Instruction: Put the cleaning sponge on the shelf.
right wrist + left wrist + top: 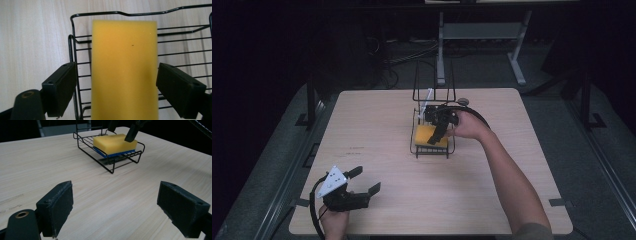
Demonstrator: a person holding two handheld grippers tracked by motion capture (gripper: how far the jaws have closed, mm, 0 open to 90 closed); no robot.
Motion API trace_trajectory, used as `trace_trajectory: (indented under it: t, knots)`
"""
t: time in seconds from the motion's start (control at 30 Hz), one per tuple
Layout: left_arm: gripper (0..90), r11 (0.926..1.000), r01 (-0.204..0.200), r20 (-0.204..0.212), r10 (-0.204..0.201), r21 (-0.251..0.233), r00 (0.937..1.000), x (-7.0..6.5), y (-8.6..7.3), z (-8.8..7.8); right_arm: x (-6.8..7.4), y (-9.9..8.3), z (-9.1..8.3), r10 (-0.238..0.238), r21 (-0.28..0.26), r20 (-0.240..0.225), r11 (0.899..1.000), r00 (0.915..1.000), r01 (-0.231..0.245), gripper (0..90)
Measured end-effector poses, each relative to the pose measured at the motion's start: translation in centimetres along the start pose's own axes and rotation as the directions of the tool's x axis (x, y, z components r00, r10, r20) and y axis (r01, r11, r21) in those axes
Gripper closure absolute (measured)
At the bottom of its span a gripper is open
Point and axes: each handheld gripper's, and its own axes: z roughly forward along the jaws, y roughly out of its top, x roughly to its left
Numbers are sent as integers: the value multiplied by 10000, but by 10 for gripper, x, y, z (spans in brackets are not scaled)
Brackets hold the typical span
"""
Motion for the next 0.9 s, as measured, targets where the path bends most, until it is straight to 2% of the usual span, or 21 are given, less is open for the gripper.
trace_trajectory:
  t: [0.9]
  knots:
    - [128,10000,63,-80,-64,-70,9999,1,0,-2,18,11,-3,-443,-99,-38,9990,9990,442,153]
